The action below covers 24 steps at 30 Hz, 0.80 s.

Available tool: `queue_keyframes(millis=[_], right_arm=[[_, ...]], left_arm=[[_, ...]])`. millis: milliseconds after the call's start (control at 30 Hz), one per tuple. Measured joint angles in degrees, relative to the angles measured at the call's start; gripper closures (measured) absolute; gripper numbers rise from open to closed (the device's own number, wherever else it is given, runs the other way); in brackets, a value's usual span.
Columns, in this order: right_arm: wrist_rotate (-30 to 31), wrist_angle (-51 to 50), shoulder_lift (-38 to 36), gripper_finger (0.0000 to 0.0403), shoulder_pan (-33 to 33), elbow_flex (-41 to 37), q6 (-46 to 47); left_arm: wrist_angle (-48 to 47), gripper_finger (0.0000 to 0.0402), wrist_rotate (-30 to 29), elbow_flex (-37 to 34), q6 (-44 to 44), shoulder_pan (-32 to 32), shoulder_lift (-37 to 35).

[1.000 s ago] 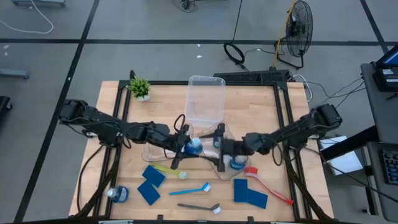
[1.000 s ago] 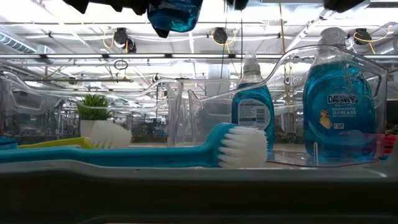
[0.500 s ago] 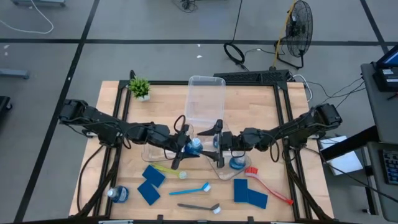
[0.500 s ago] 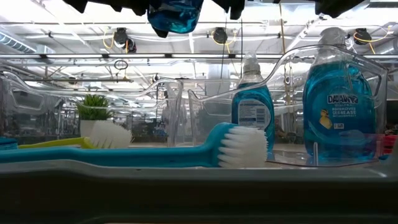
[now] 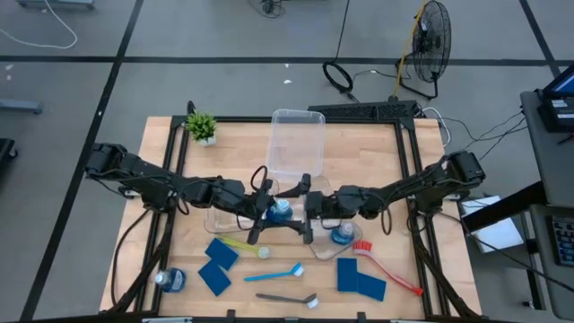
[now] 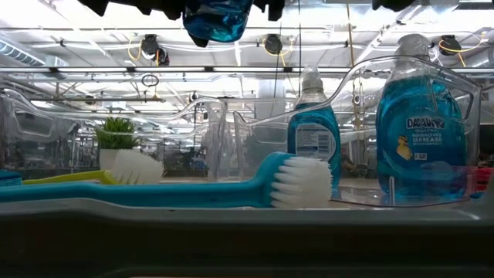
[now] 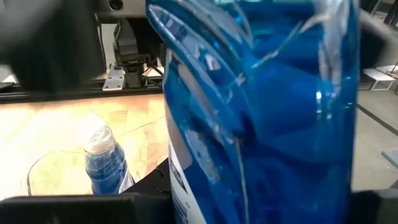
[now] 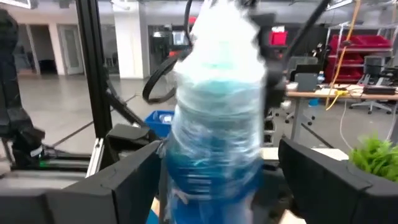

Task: Pick & Place Kitchen Sink Supplies
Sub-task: Put the blue soap dispenser into the right transparent bin

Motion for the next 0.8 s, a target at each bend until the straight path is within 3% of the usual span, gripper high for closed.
queue_keyframes(millis=[267, 567, 700, 800], right_arm=[[0.6, 1.2, 0.8, 0.0122, 0.0, 1.0, -1.5], [0.5, -0.1, 0.8, 0.0245, 0.1, 1.0, -2.0], [0.4, -0.1, 0.8, 0.0244, 0.1, 1.0, -4.0], [0.9, -1.1, 0.2, 0.0244, 0.6, 1.0, -6.0]], left_arm=[[-1.4, 0.0256, 0.0, 0.0, -0.2, 0.0, 0.0], [-0.9, 0.0256, -0.4, 0.0, -0.2, 0.0, 0.0], [-1.2, 0.0248, -1.8, 0.0, 0.2, 0.0, 0.0], [-1.3, 0.0217, -4.9, 0.0, -3.0, -0.1, 0.0]])
